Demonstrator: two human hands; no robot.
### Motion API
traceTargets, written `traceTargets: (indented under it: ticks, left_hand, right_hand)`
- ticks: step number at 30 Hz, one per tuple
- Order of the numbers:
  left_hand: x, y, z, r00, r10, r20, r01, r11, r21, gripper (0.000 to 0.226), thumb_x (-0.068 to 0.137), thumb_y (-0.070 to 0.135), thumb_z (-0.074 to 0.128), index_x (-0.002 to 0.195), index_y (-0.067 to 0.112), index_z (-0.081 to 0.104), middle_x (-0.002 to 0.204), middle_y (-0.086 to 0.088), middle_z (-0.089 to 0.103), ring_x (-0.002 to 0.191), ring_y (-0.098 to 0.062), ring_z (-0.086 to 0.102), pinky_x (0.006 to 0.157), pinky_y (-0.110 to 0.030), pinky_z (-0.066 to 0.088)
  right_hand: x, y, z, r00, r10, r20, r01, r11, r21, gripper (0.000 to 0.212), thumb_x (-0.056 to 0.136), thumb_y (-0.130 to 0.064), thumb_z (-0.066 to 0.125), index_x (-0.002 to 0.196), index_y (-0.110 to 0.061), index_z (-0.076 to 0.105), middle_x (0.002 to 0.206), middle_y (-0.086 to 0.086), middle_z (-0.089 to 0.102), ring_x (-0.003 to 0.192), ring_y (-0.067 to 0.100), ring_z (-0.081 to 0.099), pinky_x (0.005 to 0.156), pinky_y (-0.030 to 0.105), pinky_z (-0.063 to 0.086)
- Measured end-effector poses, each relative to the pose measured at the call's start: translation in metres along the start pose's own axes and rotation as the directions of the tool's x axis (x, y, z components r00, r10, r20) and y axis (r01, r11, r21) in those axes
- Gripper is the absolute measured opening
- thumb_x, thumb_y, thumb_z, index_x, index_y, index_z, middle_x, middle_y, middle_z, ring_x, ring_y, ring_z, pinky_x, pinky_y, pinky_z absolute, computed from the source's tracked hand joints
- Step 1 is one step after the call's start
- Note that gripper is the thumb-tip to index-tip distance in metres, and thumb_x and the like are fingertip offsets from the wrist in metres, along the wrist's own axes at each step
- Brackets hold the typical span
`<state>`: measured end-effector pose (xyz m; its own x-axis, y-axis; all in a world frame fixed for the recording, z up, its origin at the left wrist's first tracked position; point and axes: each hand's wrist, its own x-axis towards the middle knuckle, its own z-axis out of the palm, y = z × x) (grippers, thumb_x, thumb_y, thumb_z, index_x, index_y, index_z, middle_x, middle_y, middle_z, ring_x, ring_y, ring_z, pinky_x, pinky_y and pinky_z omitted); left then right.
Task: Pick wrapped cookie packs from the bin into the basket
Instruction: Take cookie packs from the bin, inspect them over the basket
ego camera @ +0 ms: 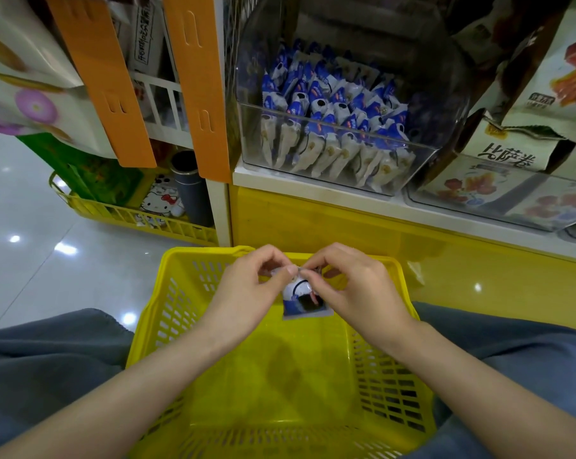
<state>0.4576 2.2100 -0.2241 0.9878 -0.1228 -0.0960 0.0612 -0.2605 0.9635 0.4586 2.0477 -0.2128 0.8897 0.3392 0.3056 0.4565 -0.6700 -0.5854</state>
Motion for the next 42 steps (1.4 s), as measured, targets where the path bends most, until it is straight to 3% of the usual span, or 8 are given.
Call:
traceTargets:
  ticks: [4, 9, 15, 19, 22, 25, 30, 42]
  left_hand:
    - [0.001, -0.006, 0.000, 0.994, -0.085, -0.069, 0.090, 0.993, 0.080, 0.009, 0.092, 0.015, 0.053, 0.085, 0.020, 0.051, 0.071, 0.002, 0.053, 0.067, -0.012, 0.053, 0.069, -0.029, 0.046]
    - [0.005, 0.004, 0.000, 0.898, -0.416, 0.144, 0.440, 0.837, -0.325, 0.045, 0.099, 0.036, 0.026, 0.086, 0.012, 0.062, 0.073, -0.006, 0.065, 0.063, -0.018, 0.061, 0.055, -0.025, 0.052]
    - [0.005, 0.002, -0.004, 0.971, -0.237, 0.018, 0.221, 0.871, -0.439, 0.020, 0.093, 0.013, 0.049, 0.107, 0.006, 0.062, 0.092, -0.007, 0.071, 0.077, -0.013, 0.068, 0.066, -0.025, 0.056]
    - [0.007, 0.003, -0.003, 0.979, -0.203, -0.007, 0.181, 0.889, -0.421, 0.022, 0.096, 0.008, 0.042, 0.110, 0.007, 0.059, 0.096, -0.007, 0.069, 0.077, -0.013, 0.067, 0.065, -0.023, 0.056]
    - [0.006, 0.005, -0.002, 0.982, -0.178, 0.069, 0.191, 0.893, -0.409, 0.021, 0.096, 0.009, 0.042, 0.105, 0.009, 0.061, 0.092, -0.006, 0.069, 0.074, -0.013, 0.065, 0.059, -0.021, 0.053]
    - [0.004, 0.001, 0.000, 0.995, -0.100, -0.023, 0.094, 0.976, -0.197, 0.020, 0.094, 0.011, 0.048, 0.112, 0.012, 0.057, 0.098, -0.001, 0.065, 0.083, -0.016, 0.062, 0.067, -0.021, 0.050]
    - [-0.002, -0.004, 0.002, 0.977, 0.191, -0.100, -0.170, 0.968, 0.184, 0.039, 0.082, 0.022, 0.066, 0.118, 0.027, 0.053, 0.109, 0.014, 0.053, 0.100, 0.006, 0.050, 0.079, -0.007, 0.040]
    - [-0.004, -0.001, -0.002, 0.972, 0.212, 0.101, -0.226, 0.732, 0.642, 0.042, 0.096, 0.021, 0.042, 0.137, 0.019, 0.037, 0.130, 0.000, 0.052, 0.108, -0.022, 0.057, 0.082, -0.036, 0.047]
  right_hand:
    - [0.001, 0.001, 0.001, 0.982, 0.097, -0.163, -0.073, 0.986, 0.146, 0.003, 0.086, -0.016, 0.064, 0.083, -0.014, 0.063, 0.086, -0.005, 0.060, 0.080, 0.007, 0.059, 0.063, 0.022, 0.052]
    - [-0.011, 0.002, 0.011, 0.995, 0.021, -0.101, -0.007, 0.990, 0.139, 0.002, 0.082, -0.011, 0.065, 0.082, -0.009, 0.066, 0.099, -0.001, 0.057, 0.096, 0.001, 0.054, 0.077, 0.016, 0.047]
    - [-0.013, -0.003, 0.012, 0.990, -0.140, 0.018, 0.139, 0.990, 0.029, 0.011, 0.083, -0.015, 0.064, 0.090, -0.009, 0.070, 0.107, 0.006, 0.062, 0.103, 0.010, 0.050, 0.091, 0.018, 0.040]
    - [-0.006, -0.010, 0.012, 0.960, 0.260, -0.105, -0.210, 0.915, 0.346, 0.014, 0.086, -0.015, 0.062, 0.096, -0.019, 0.053, 0.094, -0.005, 0.055, 0.087, 0.000, 0.054, 0.077, 0.016, 0.048]
    - [0.003, -0.009, 0.009, 0.849, 0.498, 0.177, -0.487, 0.608, 0.627, 0.014, 0.090, -0.017, 0.055, 0.104, -0.016, 0.051, 0.098, 0.001, 0.062, 0.084, 0.006, 0.062, 0.073, 0.029, 0.055]
    - [0.005, -0.010, 0.008, 0.804, 0.476, 0.358, -0.556, 0.385, 0.737, 0.013, 0.093, -0.011, 0.049, 0.102, -0.006, 0.058, 0.094, 0.008, 0.066, 0.073, 0.008, 0.067, 0.061, 0.025, 0.057]
    - [0.005, -0.010, 0.012, 0.764, 0.536, 0.358, -0.552, 0.257, 0.793, 0.009, 0.091, -0.009, 0.052, 0.099, -0.006, 0.056, 0.084, 0.001, 0.070, 0.070, 0.011, 0.069, 0.058, 0.024, 0.056]
    - [0.000, -0.009, 0.024, 0.782, 0.523, 0.339, -0.584, 0.426, 0.691, 0.027, 0.089, -0.006, 0.057, 0.114, 0.000, 0.049, 0.095, 0.006, 0.064, 0.064, 0.010, 0.068, 0.059, 0.025, 0.057]
